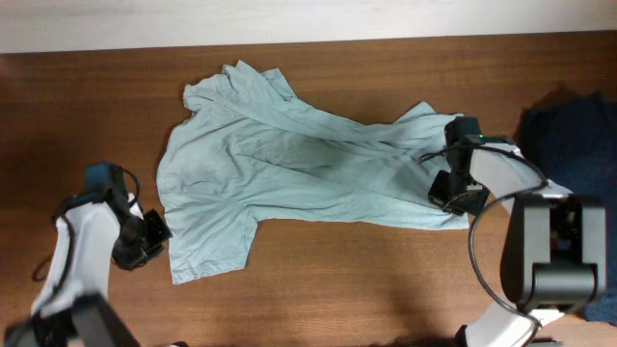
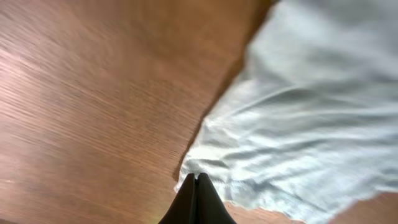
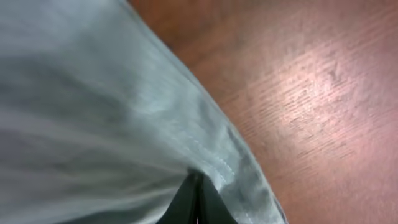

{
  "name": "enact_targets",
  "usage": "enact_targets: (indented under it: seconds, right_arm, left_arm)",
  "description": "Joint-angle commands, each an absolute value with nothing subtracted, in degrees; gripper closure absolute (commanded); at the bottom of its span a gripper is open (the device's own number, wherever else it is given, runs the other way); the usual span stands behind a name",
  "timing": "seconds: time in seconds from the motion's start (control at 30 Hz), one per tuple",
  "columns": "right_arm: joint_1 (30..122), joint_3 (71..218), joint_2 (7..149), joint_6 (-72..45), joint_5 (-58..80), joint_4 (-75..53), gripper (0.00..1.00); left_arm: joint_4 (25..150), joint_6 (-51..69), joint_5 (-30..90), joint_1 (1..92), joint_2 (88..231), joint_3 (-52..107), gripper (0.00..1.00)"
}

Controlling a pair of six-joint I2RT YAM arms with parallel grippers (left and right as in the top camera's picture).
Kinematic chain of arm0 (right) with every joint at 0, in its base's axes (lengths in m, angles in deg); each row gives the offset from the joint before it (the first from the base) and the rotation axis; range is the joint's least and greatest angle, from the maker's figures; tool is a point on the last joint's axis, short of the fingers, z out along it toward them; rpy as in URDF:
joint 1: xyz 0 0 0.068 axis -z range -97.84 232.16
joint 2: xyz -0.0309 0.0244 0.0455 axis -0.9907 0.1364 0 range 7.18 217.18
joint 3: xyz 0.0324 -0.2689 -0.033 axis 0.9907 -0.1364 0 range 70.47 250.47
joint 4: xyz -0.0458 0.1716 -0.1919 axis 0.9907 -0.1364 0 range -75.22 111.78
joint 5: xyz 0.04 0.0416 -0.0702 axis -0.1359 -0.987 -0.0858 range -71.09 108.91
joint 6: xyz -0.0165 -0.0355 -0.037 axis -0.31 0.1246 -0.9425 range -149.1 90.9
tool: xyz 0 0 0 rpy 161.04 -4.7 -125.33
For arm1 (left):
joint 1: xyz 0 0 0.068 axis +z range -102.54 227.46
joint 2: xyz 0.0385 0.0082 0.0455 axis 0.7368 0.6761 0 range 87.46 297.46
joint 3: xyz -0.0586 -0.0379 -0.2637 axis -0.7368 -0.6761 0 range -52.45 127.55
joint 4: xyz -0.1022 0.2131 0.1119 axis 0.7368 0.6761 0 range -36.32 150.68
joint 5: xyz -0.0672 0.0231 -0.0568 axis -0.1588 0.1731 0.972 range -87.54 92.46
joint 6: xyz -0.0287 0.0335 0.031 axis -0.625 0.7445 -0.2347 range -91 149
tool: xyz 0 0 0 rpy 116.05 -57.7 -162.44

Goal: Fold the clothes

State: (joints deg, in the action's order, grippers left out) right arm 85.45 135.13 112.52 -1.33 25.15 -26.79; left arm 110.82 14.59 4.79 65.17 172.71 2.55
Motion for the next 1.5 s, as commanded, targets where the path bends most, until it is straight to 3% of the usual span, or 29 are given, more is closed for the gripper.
enact_targets:
  seconds: [0.0, 0.17, 0.67, 0.77, 0.87, 1.2, 1.47]
  right_arm:
    - [85.6, 135.3, 104.2, -3.3, 22.9, -24.8, 0.96]
    - [85.6, 135.3, 100.1, -3.3, 18.8, -22.3, 0.96]
    - [85.6, 135.2, 109.0, -10.8, 7.3, -14.0, 0.96]
    - [85.6, 135.2, 110.6, -10.9, 7.3, -14.2, 0.96]
    - [85.6, 135.2, 111.6, -10.9, 7.3, -14.6, 0.96]
    - [85.6, 134.1, 112.6, -10.5, 9.6, -16.1, 0.96]
    - [85.6, 129.6, 112.6, -2.7, 15.3, -17.5, 0.96]
  left_arm:
    - [108.9, 18.4, 4.5, 62.8, 166.8, 4.1, 0.94]
    - [102.2, 18.2, 7.5, 58.1, 167.2, 3.5, 0.88]
    - [82.4, 22.9, 7.8, 49.3, 185.0, 2.7, 0.88]
    - [82.3, 22.9, 7.8, 49.3, 187.2, 2.7, 0.89]
    - [83.1, 22.1, 8.3, 49.3, 189.1, 2.7, 1.00]
    - [88.6, 16.1, 10.2, 52.5, 192.4, 2.7, 1.00]
    - [97.0, 11.9, 10.2, 57.3, 192.3, 2.7, 0.99]
